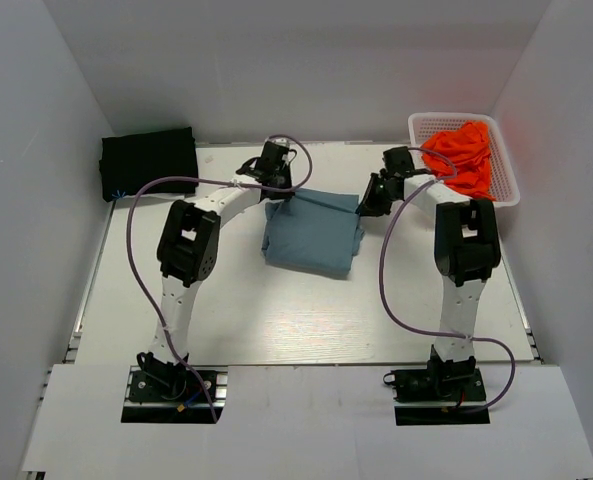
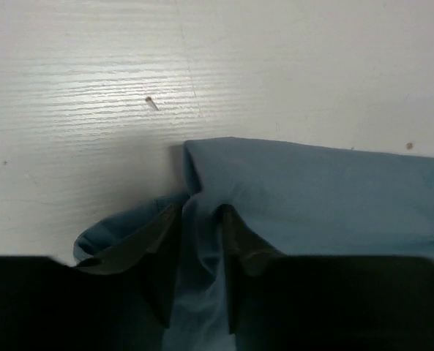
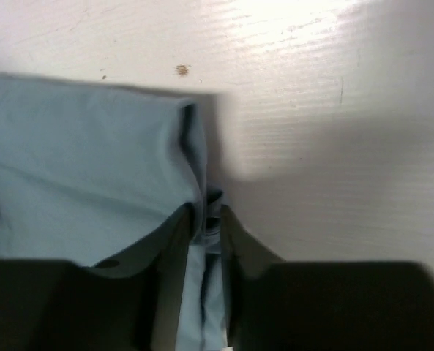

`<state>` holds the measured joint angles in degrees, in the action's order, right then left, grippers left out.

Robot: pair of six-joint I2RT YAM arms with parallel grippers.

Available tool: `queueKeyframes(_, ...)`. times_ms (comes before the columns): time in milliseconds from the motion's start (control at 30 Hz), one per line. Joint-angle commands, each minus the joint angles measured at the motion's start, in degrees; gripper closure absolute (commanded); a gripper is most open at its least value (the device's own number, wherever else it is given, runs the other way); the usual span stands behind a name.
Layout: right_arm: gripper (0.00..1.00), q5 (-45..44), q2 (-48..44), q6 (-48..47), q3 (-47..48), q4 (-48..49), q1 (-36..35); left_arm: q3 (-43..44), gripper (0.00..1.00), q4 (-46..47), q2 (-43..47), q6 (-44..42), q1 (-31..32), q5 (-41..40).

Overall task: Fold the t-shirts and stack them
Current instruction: Fold the long partially folded tshirt into a neat square, then put the neatly folded tshirt into the corner of the board with the left arm

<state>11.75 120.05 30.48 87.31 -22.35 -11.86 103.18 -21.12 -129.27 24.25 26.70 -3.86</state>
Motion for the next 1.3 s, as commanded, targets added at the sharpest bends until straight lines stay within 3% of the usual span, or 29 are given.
queueKeyframes(0, 0.68, -0.2, -3.3, -4.1, 2.3, 0.3, 1.0, 3.4, 0.53, -3.4, 3.0, 0.1, -1.6, -3.2)
queueKeyframes(33, 0.55, -0.1, -4.5, -4.1, 2.2, 0.3, 0.9, 3.4, 0.01, -3.4, 3.5, 0.1, -1.6, -3.2)
queueKeyframes(100, 0.44, 0.0, -5.3, -4.4, 1.9, 0.3, 1.0, 3.4, 0.00, -4.3, 4.7, 0.1, -1.6, -1.8)
queueKeyframes(200, 0.10, -0.6, -7.9, -4.3, 0.9, -0.3, 1.0, 2.9, 0.00, -6.6, 6.9, -0.4, -1.6, -0.4)
queueKeyframes(300, 0.10, -0.8, -12.9, -3.9, -3.3, 0.4, 0.9, -1.3, 0.00, -8.4, 9.7, -2.4, -1.6, 1.1)
queueKeyframes(533, 0.10, -0.8, -23.1, -3.2, -12.9, 2.7, 1.0, -12.1, 0.00, -1.7, 11.8, -6.2, -1.6, 11.5)
queueKeyframes(733, 0.10, -2.5, -26.7, -3.8, -17.3, 2.2, 1.0, -11.6, 0.00, -2.2, 7.0, -6.8, -0.4, 9.9)
queueKeyframes(867, 0.10, -2.6, -27.1, -3.9, -18.0, 1.6, 1.0, -10.5, 0.17, -3.6, 4.6, -6.1, -0.4, 8.9)
queueKeyframes(967, 0.10, -2.6, -27.5, -3.9, -18.6, 1.7, 1.1, -10.5, 0.40, -4.2, 3.2, -6.1, -0.4, 9.4)
queueKeyframes(1000, 0.10, -2.6, -28.0, -3.9, -18.9, 1.7, 1.0, -10.5, 0.56, -3.6, 3.1, -6.1, -0.4, 9.9)
queueKeyframes(1100, 0.10, -2.8, -28.6, -4.0, -19.6, 1.8, 1.2, -11.9, 0.75, -2.0, 3.7, -6.6, -0.4, 12.5)
queueKeyframes(1133, 0.10, -3.0, -28.8, -3.9, -19.7, 1.9, 1.1, -11.9, 0.93, -2.0, 3.7, -7.3, -0.4, 13.3)
queueKeyframes(1167, 0.10, -3.7, -29.4, -4.0, -20.6, 1.7, 1.2, -11.9, 1.00, -2.0, 4.3, -7.8, -0.4, 14.0)
queueKeyframes(1267, 0.10, -5.2, -31.2, -4.0, -23.1, 2.0, 1.2, -11.9, 1.00, -0.7, 7.1, -9.1, -0.4, 15.2)
